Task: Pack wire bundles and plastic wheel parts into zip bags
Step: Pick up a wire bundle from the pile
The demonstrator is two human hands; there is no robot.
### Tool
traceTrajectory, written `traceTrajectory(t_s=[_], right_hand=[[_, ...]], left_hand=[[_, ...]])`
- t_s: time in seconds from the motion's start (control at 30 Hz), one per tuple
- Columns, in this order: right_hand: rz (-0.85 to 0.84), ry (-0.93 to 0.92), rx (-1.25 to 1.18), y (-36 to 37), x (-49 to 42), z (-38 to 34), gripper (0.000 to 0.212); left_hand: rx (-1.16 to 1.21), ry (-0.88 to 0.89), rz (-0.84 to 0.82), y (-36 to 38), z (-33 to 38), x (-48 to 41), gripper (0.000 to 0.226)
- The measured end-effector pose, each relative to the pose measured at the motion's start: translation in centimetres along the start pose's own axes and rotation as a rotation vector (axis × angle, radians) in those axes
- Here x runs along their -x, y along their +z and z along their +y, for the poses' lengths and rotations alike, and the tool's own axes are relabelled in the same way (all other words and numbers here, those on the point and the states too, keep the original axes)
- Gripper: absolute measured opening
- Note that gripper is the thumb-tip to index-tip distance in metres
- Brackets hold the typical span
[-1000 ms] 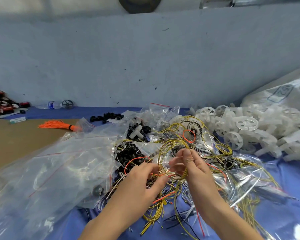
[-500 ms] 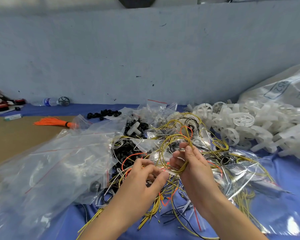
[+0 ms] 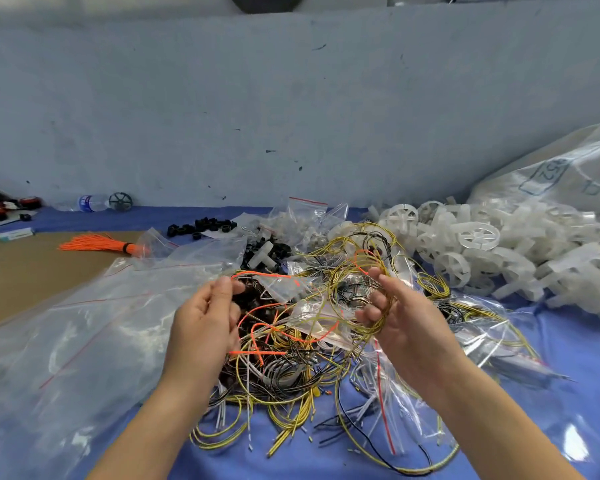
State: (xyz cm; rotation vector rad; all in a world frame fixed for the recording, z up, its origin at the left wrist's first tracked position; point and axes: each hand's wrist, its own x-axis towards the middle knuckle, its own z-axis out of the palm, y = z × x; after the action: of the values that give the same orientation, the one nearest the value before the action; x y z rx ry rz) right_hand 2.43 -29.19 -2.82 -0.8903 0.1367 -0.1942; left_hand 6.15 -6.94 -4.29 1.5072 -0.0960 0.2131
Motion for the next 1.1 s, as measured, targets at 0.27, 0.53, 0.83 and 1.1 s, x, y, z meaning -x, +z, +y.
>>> traceTrajectory(t_s=[0.27, 0.53, 0.83, 1.1], right_hand=[[-0.083, -0.43, 0.449, 0.4, 1.2, -1.4, 0.023], [-0.178, -0.488, 0.405, 1.0, 1.9, -1.9, 0.023], [0.035, -0.435, -0.05, 0.1, 1.1, -4.4, 0.023], [0.034, -0.68, 0.352, 0.1, 2.1, -4.9, 0.023]], left_hand=[[-0.882, 0.469, -0.027, 0.8, -2.1, 0.9, 0.031], [-0.94, 0.566, -0.435, 4.5, -3.1, 2.0, 0.047], [-0.892, 0.537, -0.456, 4.6, -2.4, 2.1, 0.024], [-0.839, 0.578, -0.285, 4.9, -1.8, 2.0, 0.023]])
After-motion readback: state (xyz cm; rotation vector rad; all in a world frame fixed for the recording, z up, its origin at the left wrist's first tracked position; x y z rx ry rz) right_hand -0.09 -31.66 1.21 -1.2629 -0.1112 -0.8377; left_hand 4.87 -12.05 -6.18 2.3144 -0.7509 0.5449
